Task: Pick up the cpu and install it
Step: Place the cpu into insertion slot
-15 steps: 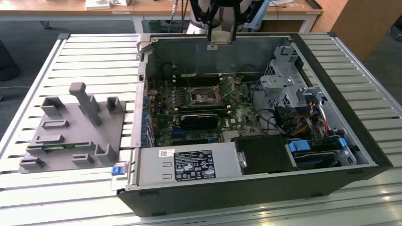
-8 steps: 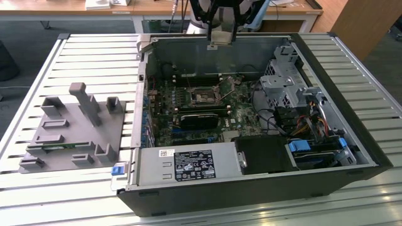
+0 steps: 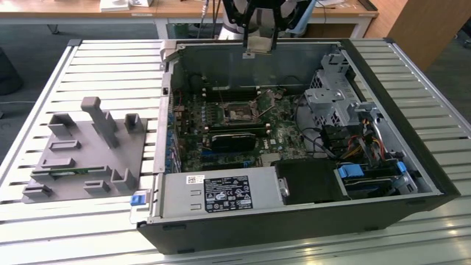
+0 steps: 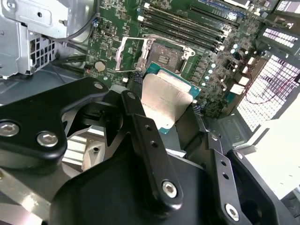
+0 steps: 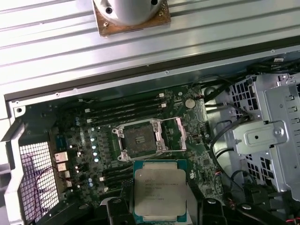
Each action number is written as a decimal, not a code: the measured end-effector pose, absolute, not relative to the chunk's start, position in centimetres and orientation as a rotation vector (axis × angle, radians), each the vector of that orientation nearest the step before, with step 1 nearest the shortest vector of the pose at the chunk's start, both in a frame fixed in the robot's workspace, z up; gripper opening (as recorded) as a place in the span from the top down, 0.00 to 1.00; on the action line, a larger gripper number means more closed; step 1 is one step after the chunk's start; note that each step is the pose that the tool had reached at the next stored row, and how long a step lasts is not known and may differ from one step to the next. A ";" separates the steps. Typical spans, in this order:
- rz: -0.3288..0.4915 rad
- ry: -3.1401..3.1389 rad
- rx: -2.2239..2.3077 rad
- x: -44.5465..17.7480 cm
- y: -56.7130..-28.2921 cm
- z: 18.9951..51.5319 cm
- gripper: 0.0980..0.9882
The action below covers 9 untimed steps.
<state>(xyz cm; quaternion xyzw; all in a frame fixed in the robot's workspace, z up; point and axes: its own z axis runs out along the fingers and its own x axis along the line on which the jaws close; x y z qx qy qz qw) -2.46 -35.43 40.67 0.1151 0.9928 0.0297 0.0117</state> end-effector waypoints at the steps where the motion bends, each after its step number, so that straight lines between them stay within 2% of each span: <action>1: 0.093 3.095 0.368 -2.5 -35.4 40.7 0.51; 9: 0.092 3.086 0.426 -2.5 -35.4 40.7 0.51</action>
